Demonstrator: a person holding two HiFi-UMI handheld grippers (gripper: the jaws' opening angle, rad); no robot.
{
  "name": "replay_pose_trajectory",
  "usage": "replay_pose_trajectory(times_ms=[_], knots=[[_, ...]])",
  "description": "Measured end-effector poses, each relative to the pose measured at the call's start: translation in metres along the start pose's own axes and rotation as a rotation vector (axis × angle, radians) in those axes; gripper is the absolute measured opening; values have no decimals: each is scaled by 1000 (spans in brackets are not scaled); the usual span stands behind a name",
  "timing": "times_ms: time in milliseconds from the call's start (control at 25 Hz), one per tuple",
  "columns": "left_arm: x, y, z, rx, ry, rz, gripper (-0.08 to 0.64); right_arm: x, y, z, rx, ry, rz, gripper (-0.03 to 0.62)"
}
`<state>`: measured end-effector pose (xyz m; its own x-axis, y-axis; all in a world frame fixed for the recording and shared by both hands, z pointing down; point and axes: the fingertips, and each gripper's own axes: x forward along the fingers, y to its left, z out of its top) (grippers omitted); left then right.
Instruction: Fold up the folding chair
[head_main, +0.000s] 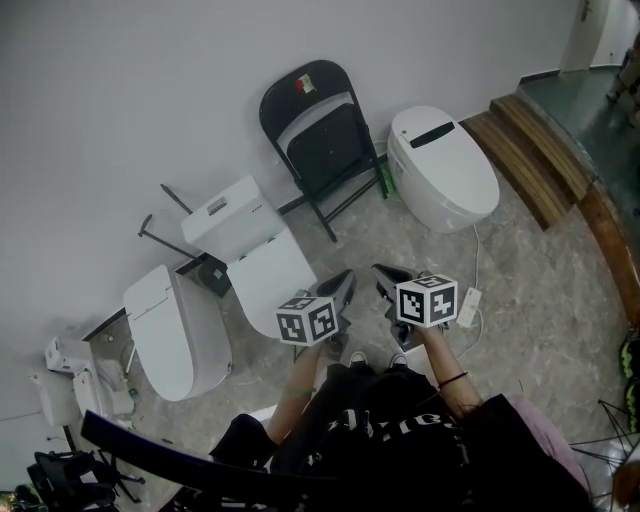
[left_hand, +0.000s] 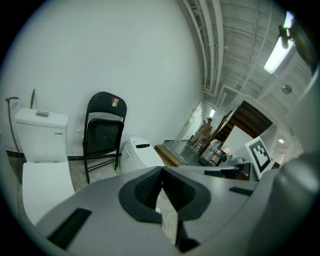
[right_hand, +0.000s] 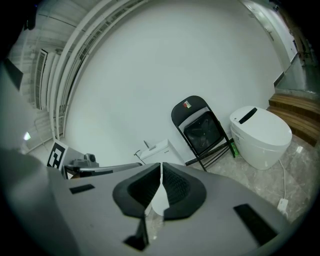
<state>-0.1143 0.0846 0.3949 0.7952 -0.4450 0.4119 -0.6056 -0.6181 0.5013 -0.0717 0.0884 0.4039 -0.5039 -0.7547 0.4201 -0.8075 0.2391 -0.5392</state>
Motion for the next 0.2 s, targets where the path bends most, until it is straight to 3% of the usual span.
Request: replay_pose_trajectory(times_ms=[200], knots=[[4, -9, -4, 7, 9, -2, 3, -9, -6, -1, 6, -5, -5, 24]])
